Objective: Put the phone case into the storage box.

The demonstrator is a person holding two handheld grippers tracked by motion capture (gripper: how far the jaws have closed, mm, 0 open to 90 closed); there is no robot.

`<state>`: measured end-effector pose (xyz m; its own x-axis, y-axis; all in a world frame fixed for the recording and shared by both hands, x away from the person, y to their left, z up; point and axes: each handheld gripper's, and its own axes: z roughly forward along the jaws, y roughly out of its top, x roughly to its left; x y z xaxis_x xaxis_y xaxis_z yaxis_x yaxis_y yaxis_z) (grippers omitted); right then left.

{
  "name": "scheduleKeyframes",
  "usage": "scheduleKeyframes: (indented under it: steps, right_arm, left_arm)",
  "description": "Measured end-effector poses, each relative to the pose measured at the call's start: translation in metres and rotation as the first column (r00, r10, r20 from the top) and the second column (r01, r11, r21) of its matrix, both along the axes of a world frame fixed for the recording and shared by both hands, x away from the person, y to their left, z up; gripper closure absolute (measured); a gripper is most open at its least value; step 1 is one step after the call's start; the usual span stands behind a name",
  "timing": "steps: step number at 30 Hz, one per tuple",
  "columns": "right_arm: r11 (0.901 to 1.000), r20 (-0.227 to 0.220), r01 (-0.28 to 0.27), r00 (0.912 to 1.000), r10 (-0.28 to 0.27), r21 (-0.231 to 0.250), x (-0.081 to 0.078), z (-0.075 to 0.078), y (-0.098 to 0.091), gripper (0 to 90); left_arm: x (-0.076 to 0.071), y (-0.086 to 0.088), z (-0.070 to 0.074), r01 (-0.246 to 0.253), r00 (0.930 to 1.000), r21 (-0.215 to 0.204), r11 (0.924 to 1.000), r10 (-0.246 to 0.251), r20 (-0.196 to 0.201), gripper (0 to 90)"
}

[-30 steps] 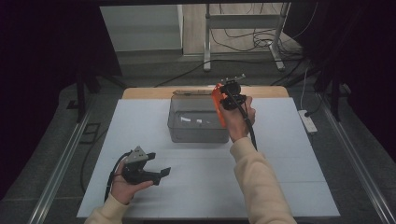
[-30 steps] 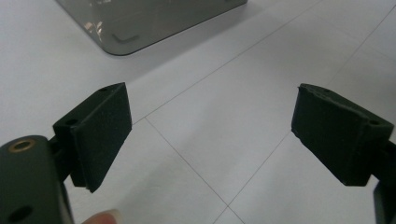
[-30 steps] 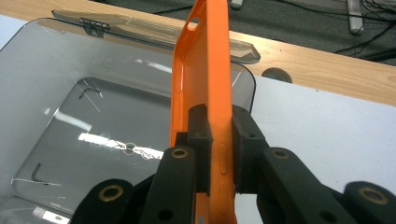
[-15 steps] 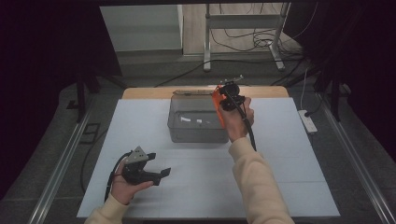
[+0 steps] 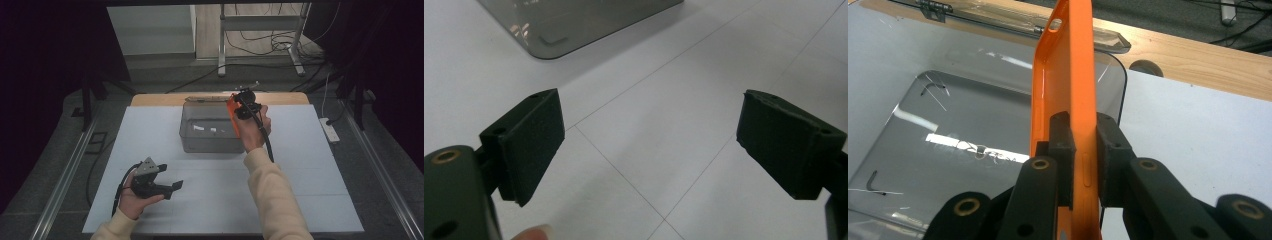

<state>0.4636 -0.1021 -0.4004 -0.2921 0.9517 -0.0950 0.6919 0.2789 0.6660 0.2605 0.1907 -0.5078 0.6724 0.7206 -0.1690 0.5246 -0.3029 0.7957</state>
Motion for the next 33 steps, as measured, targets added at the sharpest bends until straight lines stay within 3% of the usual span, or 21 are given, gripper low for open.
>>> scheduleKeyframes:
  steps: [33]
  right_arm:
    - [0.999, -0.042, 0.029, 0.9987, -0.03, -0.035, 0.006, -0.014, 0.001, 79.9]
  left_arm:
    - [0.0, -0.001, -0.001, 0.009, 1.0, 0.006, 0.9999, -0.009, 0.001, 11.6]
